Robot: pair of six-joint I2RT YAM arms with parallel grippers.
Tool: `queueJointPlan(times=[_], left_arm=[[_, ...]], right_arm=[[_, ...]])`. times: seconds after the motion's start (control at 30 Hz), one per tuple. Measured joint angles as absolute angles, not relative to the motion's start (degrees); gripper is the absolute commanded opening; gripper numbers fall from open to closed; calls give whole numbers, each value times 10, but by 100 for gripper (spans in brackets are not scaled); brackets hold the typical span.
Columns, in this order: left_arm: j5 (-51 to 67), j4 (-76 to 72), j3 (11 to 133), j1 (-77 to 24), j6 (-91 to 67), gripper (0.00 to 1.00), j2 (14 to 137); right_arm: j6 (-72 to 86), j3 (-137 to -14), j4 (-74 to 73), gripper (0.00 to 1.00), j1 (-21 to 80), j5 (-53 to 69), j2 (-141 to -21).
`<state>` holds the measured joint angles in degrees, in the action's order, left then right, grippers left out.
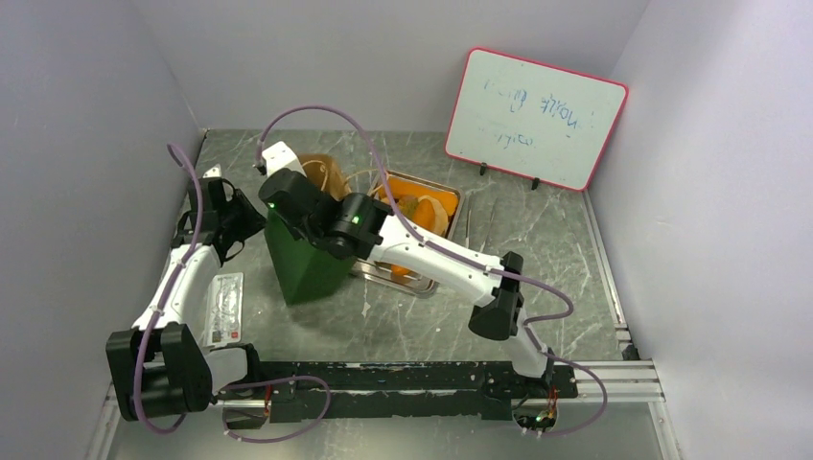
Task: Take the fake bread out of the paper bag
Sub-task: Adjust the paper bag at the center of the board.
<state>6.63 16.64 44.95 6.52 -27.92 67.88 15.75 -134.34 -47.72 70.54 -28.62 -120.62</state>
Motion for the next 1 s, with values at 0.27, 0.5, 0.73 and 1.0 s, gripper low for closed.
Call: queueJointPlan(times=[0.27,0.5,0.73,1.0], left_arm=[[62,167,450,59,-280,19,679],[62,166,449,53,-281,19,682],[32,171,436,52,-297,25,655],[-22,187,399,51,-344,28,578]], right_arm=[[151,-1351,-483,6,714,-282,-1200],[151,-1344,-474,9,719,-270,-1215],[151,-1341,-455,32,764,-258,-1240],[143,-1341,-446,49,800,-253,-1258]])
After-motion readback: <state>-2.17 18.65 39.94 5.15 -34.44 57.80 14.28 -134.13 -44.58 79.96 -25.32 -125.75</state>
